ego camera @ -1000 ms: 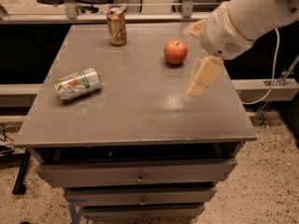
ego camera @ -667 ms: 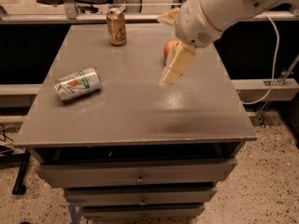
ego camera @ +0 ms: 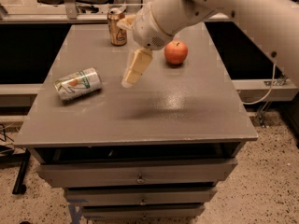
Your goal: Pick 7up can
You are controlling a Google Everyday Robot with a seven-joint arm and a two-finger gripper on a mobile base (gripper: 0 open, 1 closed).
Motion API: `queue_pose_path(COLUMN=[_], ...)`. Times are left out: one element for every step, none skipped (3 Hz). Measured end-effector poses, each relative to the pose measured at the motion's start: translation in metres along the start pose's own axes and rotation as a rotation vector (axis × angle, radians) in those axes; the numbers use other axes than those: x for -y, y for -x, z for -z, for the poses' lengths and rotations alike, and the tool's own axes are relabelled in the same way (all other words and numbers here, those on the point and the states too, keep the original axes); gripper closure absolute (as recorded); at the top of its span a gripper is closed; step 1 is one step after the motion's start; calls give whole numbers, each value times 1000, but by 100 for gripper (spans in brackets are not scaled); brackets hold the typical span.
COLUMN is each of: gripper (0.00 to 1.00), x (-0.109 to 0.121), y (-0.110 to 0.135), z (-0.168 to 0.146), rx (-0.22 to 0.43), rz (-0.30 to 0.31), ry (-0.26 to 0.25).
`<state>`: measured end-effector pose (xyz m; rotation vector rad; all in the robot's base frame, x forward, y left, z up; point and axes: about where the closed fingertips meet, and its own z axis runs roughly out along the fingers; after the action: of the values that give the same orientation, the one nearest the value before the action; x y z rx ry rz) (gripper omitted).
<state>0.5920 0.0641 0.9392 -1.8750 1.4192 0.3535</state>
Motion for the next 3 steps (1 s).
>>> queue_pose_path(gripper=[0, 0, 0], x=[5, 9, 10], y=[5, 3, 6], z=[-43, -80, -106], rx=[-28, -100, -183], rz=[16, 12, 2], ry=[40, 70, 87])
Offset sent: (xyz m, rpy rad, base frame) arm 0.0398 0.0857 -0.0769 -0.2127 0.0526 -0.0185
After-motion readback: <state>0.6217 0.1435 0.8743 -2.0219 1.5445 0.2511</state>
